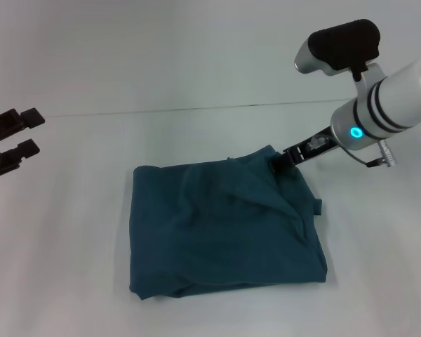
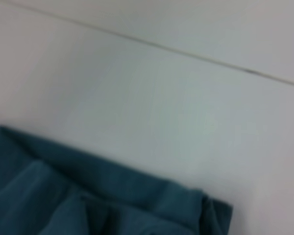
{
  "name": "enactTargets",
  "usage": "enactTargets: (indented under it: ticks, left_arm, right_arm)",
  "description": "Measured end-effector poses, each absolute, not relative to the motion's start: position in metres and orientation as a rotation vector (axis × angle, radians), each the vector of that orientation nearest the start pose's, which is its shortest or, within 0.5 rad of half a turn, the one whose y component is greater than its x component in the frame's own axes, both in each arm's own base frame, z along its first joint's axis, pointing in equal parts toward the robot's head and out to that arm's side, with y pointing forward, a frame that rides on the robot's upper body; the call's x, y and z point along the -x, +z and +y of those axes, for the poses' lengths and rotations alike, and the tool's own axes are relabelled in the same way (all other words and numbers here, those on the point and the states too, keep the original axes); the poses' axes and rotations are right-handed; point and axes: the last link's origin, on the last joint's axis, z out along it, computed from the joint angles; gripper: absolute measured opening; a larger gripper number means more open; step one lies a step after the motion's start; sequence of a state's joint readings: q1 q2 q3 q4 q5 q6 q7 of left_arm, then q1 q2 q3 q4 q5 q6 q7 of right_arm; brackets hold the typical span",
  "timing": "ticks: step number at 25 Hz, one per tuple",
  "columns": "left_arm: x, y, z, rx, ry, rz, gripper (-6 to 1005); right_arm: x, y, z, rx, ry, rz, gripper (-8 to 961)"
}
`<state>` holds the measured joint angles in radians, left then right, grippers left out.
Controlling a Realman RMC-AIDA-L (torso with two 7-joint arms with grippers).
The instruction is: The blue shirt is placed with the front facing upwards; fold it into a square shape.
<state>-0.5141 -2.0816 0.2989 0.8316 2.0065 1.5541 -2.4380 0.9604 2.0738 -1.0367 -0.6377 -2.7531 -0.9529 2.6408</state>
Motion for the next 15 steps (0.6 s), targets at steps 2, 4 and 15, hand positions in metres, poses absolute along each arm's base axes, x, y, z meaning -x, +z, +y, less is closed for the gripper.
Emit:
enactTargets:
  ticks: [2,4,15]
  left_arm:
    - [0.29,0.086,0.347,1.848,-1.212,-1.848,754]
    - [0.29,0.085,0.347,1.849,-1.212,-1.848,754]
    - [0.289,0.085,0.347,1.855,-1.211,-1.846,754]
  right_arm:
    - [-0.203,-0.025,0.461,2.178,-0.176,1.15,866]
    - [-0.206,-0.025,0.464,2.13,-0.152,1.161,866]
    - [-0.209,-0.007,0.465,2.068,-0.094,1.253,866]
